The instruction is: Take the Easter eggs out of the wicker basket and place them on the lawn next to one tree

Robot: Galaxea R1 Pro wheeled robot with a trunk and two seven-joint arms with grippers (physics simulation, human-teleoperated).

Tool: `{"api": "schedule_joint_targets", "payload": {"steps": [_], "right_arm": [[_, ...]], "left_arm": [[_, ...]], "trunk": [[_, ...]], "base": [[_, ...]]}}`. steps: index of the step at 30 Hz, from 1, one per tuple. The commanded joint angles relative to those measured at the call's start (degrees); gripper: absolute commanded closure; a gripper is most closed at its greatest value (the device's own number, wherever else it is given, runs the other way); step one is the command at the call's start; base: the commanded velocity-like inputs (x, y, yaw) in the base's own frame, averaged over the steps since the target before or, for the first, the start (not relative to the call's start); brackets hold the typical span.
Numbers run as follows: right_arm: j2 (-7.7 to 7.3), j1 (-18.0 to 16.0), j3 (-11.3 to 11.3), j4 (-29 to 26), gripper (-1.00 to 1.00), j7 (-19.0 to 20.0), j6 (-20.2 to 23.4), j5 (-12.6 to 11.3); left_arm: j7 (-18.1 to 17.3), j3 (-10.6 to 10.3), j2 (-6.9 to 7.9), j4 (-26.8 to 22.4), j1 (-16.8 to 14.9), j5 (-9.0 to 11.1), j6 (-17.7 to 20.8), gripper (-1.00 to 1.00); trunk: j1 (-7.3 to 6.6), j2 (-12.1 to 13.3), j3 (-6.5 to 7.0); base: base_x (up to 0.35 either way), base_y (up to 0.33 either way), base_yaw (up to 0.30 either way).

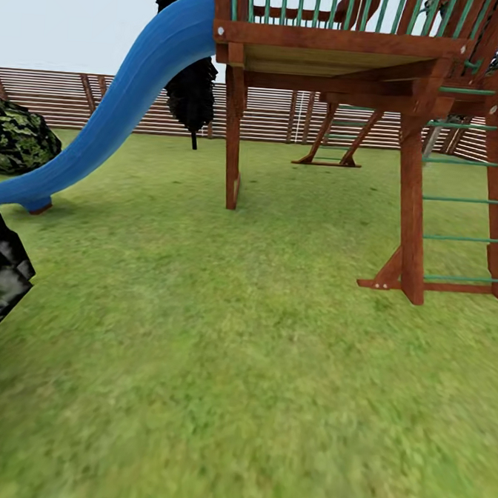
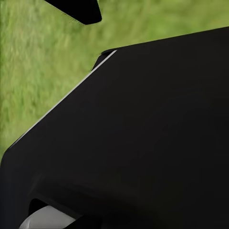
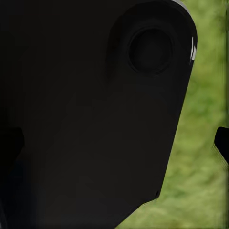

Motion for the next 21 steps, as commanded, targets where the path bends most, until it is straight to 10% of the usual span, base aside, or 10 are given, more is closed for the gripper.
{"api": "schedule_joint_targets", "payload": {"steps": [1, 21], "right_arm": [[-0.02, -0.03, 0.30, 0.04, -1.00, 0.02, -0.17, 0.29], [-0.07, -0.03, 0.31, 0.04, -1.00, 0.03, -0.17, 0.29]], "left_arm": [[-0.05, 0.01, 0.00, -0.10, 0.02, 0.03, 0.03, -1.00], [-0.03, 0.01, 0.00, -0.08, 0.02, 0.04, 0.03, -1.00]], "trunk": [[0.03, -0.01, -0.04], [0.03, -0.01, -0.04]], "base": [[0.332, 0.000, 0.000], [0.332, 0.000, -0.110]]}}
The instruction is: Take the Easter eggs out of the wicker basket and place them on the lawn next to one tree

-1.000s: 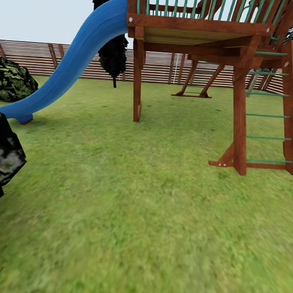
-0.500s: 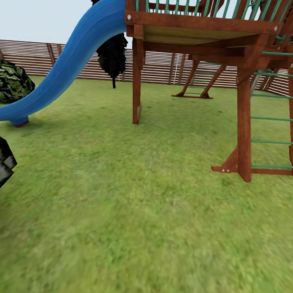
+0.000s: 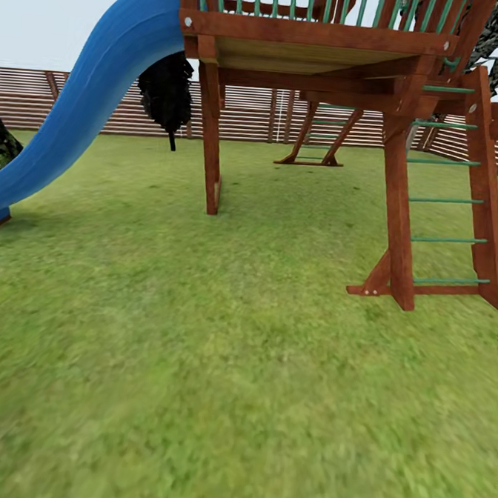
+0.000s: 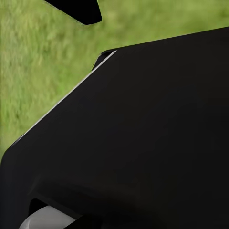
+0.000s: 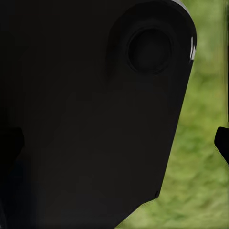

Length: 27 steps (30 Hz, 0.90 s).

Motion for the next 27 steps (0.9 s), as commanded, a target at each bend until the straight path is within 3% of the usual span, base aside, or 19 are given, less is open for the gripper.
{"api": "schedule_joint_targets", "payload": {"steps": [1, 27], "right_arm": [[-0.02, -0.04, 0.33, 0.05, -1.00, 0.03, -0.17, 0.30], [0.03, -0.04, 0.45, 0.05, -1.00, 0.01, -0.17, 0.30]], "left_arm": [[-0.06, 0.01, 0.00, -0.08, 0.02, 0.01, 0.05, -1.00], [-0.06, 0.01, 0.00, -0.09, 0.02, 0.00, 0.09, -1.00]], "trunk": [[0.03, -0.02, -0.04], [0.03, -0.02, -0.04]], "base": [[0.332, 0.000, -0.111], [0.332, 0.000, -0.007]]}}
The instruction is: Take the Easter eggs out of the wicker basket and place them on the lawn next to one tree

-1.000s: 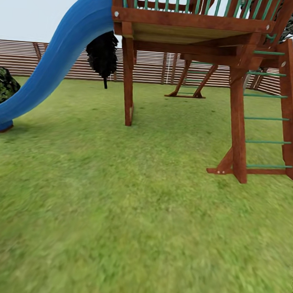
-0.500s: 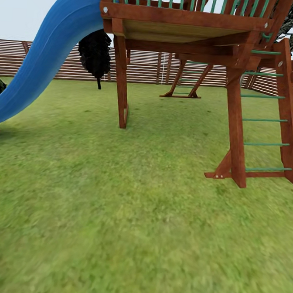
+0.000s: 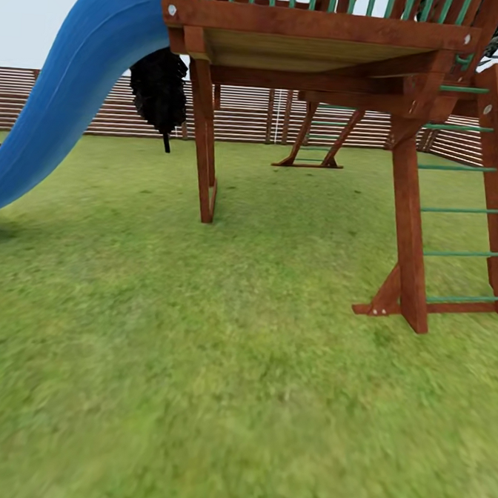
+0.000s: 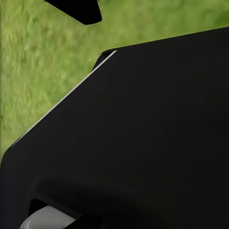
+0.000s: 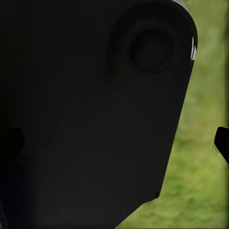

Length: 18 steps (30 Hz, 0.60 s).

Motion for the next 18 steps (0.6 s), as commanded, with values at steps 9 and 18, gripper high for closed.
{"api": "schedule_joint_targets", "payload": {"steps": [9, 18], "right_arm": [[-0.03, -0.03, 0.32, 0.04, -1.00, 0.02, -0.17, 0.28], [-0.07, -0.03, 0.25, 0.04, -1.00, 0.03, -0.17, 0.28]], "left_arm": [[-0.06, 0.01, 0.00, -0.10, 0.02, 0.08, -0.01, -1.00], [-0.06, 0.01, 0.00, -0.09, 0.02, 0.07, -0.02, -1.00]], "trunk": [[0.03, -0.01, -0.04], [0.03, -0.01, -0.04]], "base": [[0.332, 0.000, 0.000], [0.332, 0.000, 0.000]]}}
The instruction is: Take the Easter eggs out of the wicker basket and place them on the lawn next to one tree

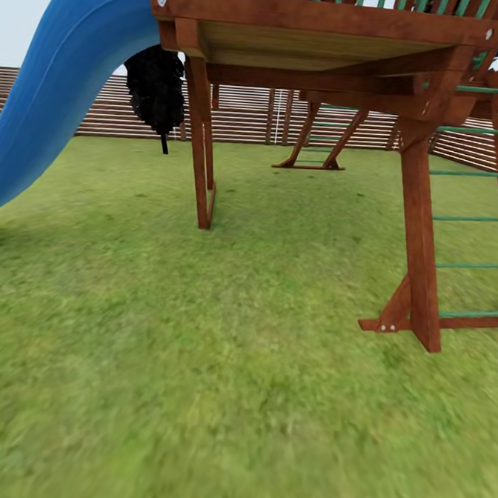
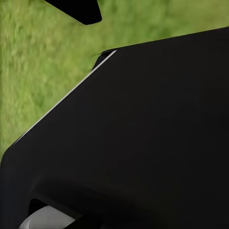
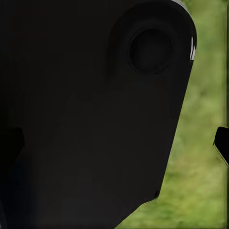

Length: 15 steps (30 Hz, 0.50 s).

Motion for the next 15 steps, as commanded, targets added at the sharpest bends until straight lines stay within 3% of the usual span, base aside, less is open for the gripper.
{"api": "schedule_joint_targets", "payload": {"steps": [1, 15], "right_arm": [[-0.01, -0.03, 0.31, 0.04, -1.00, 0.02, -0.17, 0.29], [-0.03, -0.03, 0.30, 0.04, -1.00, 0.01, -0.17, 0.29]], "left_arm": [[-0.06, 0.01, 0.00, -0.08, 0.02, 0.04, 0.03, -1.00], [-0.06, 0.01, 0.00, -0.10, 0.02, 0.03, 0.02, -1.00]], "trunk": [[0.03, -0.01, -0.04], [0.03, -0.01, -0.04]], "base": [[0.332, 0.000, 0.000], [0.332, 0.000, 0.000]]}}
